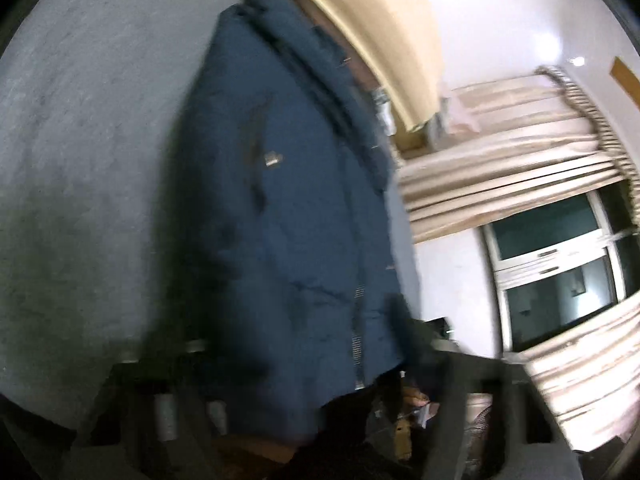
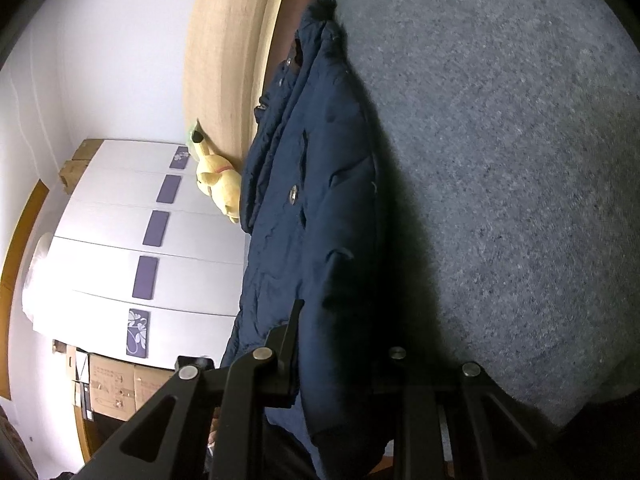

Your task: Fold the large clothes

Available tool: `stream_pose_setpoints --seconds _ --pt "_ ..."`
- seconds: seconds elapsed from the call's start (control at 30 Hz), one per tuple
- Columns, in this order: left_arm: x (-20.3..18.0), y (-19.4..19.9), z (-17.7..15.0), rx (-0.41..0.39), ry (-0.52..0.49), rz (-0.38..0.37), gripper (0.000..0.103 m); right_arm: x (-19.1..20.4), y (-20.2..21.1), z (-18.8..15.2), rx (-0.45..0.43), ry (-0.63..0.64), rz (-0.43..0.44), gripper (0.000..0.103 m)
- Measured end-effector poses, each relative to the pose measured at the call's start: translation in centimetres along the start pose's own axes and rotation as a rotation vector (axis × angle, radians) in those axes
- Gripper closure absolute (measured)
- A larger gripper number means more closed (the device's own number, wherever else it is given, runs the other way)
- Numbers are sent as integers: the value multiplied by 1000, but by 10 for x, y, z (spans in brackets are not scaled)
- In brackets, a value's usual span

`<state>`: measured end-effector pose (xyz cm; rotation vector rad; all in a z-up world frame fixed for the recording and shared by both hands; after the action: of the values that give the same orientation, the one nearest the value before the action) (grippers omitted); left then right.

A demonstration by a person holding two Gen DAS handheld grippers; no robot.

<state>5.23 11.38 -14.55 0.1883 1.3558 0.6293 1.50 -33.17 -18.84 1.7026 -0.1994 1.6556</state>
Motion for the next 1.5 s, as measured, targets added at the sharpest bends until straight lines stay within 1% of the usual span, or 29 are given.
stream_pose_setpoints --seconds 0.03,0.07,0.1,0.17,0.2,0.3,0.4,0.5,0.6,0.73,0.87,0.97,1.07,1.1,1.17,1.27,1.5 --pt "4 1 -2 4 0 27 68 2 -1 0 5 13 -12 78" --pt "5 6 -7 7 6 43 73 3 -2 0 12 26 -32 78" --pt "11 8 -8 9 13 78 79 3 -3 0 16 32 -44 79" --pt "26 10 -12 14 5 136 84 4 -5 0 19 46 -75 81" --pt "27 7 -20 17 -2 165 85 4 -6 0 20 53 -86 82" --pt "36 2 -24 12 -29 204 87 7 -8 -1 24 76 -122 83" --pt "30 -5 -25 34 -70 253 87 5 -10 0 41 69 -127 83" --pt "30 -14 -23 39 -73 273 85 6 -12 0 47 77 -142 83" --pt "21 -27 -18 22 -108 308 85 2 -15 2 52 43 -141 82" --pt "9 -30 -18 -14 -142 355 86 8 -17 1 48 69 -173 82" --pt "11 -35 -17 -45 -128 354 86 12 -16 -1 40 89 -193 84" --pt "15 -34 -17 -44 -125 355 86 11 -12 -3 39 85 -192 84" --pt "14 -31 -15 -30 -126 340 89 9 -11 -3 36 82 -187 85" --pt "12 -28 -14 -33 -134 338 91 10 -11 -3 33 83 -183 87" --pt "5 -19 -13 -53 -176 351 92 16 -9 -3 27 99 -174 89" --pt "-13 -10 -9 -99 -227 357 93 31 -1 -2 7 131 -133 90" --pt "-44 2 1 -179 -325 408 93 54 5 -4 -23 182 -115 91"
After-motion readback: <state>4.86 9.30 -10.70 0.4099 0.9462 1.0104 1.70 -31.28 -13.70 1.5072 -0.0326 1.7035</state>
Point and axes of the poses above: each gripper's, at about its wrist camera, not at the fingertips, and y roughly against the way its jaws point, x to its left, z to its top, the point moved 5 cm from there along -y, roughly the way its jaws point, and after that the axes turned 1 degree about -y, right-handed, at the moved point
